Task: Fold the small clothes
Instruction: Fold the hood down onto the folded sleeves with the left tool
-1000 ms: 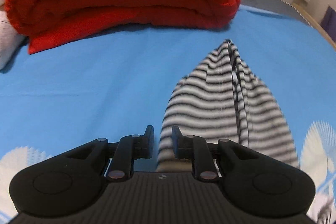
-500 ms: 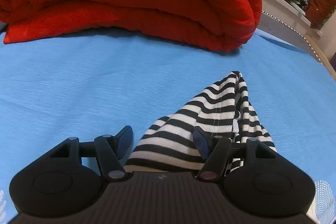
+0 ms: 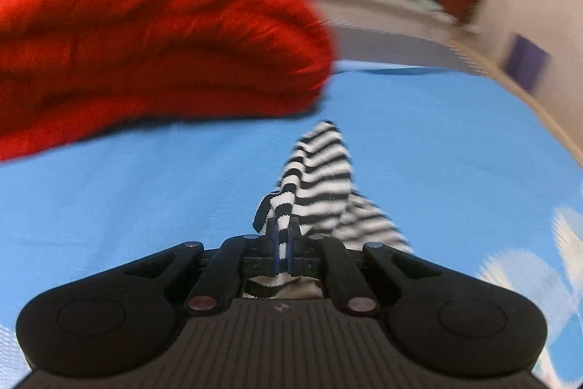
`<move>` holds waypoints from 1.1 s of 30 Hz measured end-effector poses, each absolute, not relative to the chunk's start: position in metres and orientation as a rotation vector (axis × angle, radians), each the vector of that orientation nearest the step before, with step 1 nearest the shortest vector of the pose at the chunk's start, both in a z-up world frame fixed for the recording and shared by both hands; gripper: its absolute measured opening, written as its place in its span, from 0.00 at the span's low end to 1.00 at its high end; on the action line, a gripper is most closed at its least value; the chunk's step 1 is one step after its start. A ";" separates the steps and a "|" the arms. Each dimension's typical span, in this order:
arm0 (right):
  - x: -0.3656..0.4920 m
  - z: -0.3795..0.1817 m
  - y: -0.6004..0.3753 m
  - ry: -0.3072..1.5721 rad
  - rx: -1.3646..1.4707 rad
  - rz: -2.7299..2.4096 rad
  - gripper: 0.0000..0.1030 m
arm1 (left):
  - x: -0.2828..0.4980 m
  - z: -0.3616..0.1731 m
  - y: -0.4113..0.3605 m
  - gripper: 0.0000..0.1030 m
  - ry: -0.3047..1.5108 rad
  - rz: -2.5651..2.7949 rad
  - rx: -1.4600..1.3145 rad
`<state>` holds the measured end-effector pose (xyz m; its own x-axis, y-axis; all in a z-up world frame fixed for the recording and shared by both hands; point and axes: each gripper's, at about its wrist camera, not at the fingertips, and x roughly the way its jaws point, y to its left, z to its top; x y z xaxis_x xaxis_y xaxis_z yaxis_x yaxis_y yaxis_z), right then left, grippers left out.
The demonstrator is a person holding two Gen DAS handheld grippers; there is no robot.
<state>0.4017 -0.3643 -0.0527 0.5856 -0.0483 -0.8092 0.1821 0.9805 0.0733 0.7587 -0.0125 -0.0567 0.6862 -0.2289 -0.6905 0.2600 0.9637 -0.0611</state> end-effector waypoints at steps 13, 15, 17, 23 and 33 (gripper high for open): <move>0.382 -0.007 -0.367 0.824 0.290 -0.106 0.41 | 0.343 0.031 0.011 0.04 0.777 -0.875 0.318; 0.378 -0.003 -0.366 0.811 0.312 -0.099 0.41 | 0.312 0.027 0.028 0.06 0.852 -0.857 0.277; 0.374 -0.001 -0.362 0.807 0.323 -0.088 0.41 | 0.299 0.032 0.044 0.06 0.834 -0.746 0.181; 0.379 -0.018 -0.340 0.894 0.432 0.014 0.41 | 0.345 -0.003 0.075 0.27 0.932 -0.315 -0.370; 0.396 -0.095 -0.299 1.184 0.550 0.101 0.41 | 0.379 -0.103 0.105 0.35 1.338 -0.053 -0.578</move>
